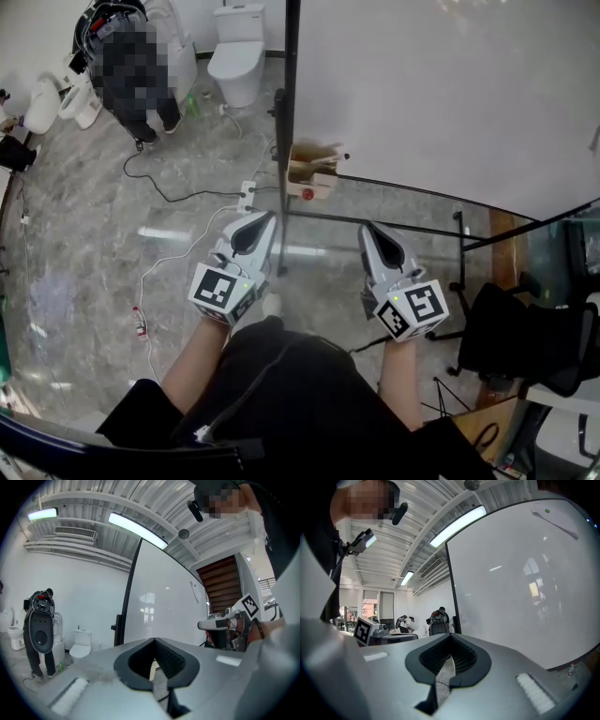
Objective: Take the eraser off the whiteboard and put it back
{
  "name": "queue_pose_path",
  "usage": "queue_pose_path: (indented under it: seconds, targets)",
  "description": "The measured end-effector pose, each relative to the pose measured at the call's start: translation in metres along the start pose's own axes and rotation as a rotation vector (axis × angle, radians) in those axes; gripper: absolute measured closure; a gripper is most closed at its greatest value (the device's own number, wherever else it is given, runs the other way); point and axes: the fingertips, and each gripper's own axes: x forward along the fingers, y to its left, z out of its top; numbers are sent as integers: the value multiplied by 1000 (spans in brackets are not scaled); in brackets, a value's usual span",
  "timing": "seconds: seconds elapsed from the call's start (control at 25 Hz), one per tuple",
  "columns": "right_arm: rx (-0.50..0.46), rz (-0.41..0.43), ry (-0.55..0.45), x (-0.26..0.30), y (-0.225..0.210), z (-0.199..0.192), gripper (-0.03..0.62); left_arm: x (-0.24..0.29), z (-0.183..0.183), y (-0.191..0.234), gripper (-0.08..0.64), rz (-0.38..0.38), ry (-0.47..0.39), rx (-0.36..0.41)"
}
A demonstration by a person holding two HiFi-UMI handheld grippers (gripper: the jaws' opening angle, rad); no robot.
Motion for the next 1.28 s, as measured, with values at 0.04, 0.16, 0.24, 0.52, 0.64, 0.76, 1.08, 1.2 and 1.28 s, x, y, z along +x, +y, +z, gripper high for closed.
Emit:
queue_pose_path:
  seconds: [0.04, 0.16, 0.24, 0.52, 0.64, 0.76, 1.08, 1.2, 1.28]
  targets:
    - [-3, -11, 0, 6, 0, -1, 583, 2, 0, 6, 557, -7, 0, -1]
    - [-25, -53, 6, 21, -1, -9, 583, 7, -3, 20, 556, -45, 3, -1]
    - [-41, -83, 13, 30, -2, -13, 583, 11, -2, 26, 556, -78, 4, 4]
    - [-78, -166, 45, 55, 6, -30, 583, 17, 0, 45, 555, -159, -9, 5]
    - [-75, -184, 50, 62, 10, -36, 583, 20, -6, 49, 555, -189, 1, 19]
    - [-65, -194, 52, 66, 12, -40, 583, 24, -10, 52, 555, -207, 10, 33]
    - [-69, -197, 42, 69, 5, -31, 583, 44, -12, 40, 554, -250, 23, 79]
    - [-69, -187, 40, 68, -3, -29, 583, 58, -17, 37, 554, -262, 25, 129]
    - [-70, -179, 41, 67, -11, -27, 583, 69, -19, 33, 554, -271, 36, 158]
